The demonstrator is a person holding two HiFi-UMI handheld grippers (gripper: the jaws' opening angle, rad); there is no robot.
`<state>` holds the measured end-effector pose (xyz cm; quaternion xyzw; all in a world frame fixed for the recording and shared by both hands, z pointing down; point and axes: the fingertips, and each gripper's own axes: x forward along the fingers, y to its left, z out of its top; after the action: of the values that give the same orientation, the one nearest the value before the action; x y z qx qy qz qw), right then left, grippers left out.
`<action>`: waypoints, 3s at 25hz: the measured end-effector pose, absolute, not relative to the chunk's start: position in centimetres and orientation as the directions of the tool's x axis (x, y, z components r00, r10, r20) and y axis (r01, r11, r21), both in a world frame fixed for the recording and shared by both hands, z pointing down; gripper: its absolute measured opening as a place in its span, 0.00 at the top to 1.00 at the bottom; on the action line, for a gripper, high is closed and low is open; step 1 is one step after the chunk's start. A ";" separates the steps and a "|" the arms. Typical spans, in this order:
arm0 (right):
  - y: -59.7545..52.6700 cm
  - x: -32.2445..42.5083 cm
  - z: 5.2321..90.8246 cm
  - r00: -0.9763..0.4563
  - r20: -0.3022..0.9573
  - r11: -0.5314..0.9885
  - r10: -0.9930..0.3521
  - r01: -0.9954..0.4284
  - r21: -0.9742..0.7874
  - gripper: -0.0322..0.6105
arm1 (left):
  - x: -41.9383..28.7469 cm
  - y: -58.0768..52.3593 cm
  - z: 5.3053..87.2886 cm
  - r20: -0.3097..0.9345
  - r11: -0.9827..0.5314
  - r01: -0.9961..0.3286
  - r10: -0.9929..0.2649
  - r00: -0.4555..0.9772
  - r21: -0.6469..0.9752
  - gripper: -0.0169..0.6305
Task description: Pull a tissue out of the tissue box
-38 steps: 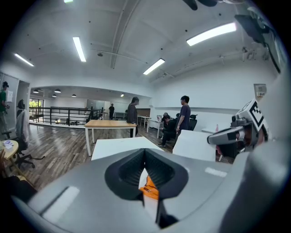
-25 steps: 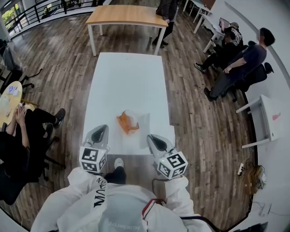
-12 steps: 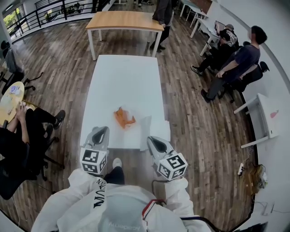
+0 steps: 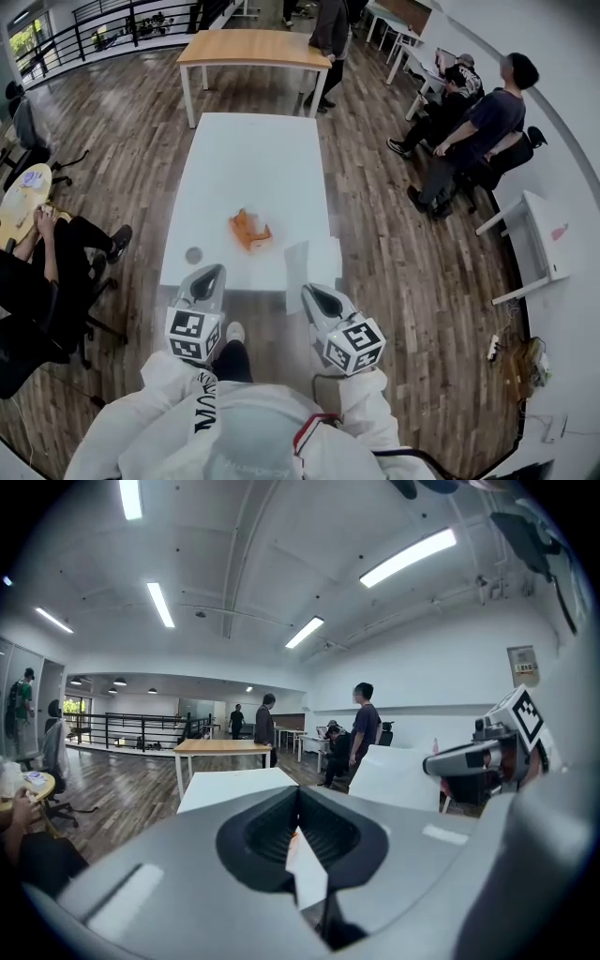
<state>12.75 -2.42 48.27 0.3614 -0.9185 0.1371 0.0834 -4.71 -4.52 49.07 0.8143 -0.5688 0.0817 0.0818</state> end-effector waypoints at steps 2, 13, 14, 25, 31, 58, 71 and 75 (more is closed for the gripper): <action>-1.4 13.2 48.2 -0.725 0.250 0.703 -0.642 -0.686 -0.188 0.94 | -4.2 -3.6 49.0 0.221 -0.339 -0.940 -0.915 0.339 0.039 0.97; 3.6 15.3 48.1 -0.727 0.238 0.703 -0.644 -0.685 -0.190 0.94 | -2.2 1.7 49.5 0.225 -0.333 -0.942 -0.915 0.334 0.044 0.97; 4.0 15.4 48.1 -0.728 0.236 0.703 -0.644 -0.685 -0.192 0.94 | -2.0 2.0 49.4 0.225 -0.334 -0.942 -0.915 0.334 0.041 0.97; 6.1 16.5 47.5 -0.725 0.227 0.695 -0.650 -0.688 -0.207 0.94 | -1.2 3.8 48.5 0.235 -0.344 -0.939 -0.911 0.340 0.027 0.97; 6.5 16.4 47.5 -0.727 0.229 0.696 -0.647 -0.686 -0.212 0.94 | -1.1 3.9 48.3 0.227 -0.345 -0.938 -0.912 0.342 0.029 0.97; 7.6 12.4 48.3 -0.719 0.256 0.679 -0.646 -0.694 -0.239 0.94 | -4.4 5.5 50.1 0.279 -0.355 -0.931 -0.889 0.364 0.085 0.97; 6.5 12.5 47.2 -0.713 0.240 0.679 -0.659 -0.701 -0.216 0.94 | -4.5 4.3 49.5 0.259 -0.360 -0.929 -0.892 0.370 0.089 0.97; 6.3 12.2 47.0 -0.716 0.237 0.683 -0.656 -0.698 -0.217 0.94 | -4.8 4.1 49.2 0.258 -0.357 -0.930 -0.894 0.368 0.087 0.97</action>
<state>12.22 6.26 47.00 0.3701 -0.9146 0.1470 0.0702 -4.78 4.08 49.24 0.8196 -0.5562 0.0828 0.1095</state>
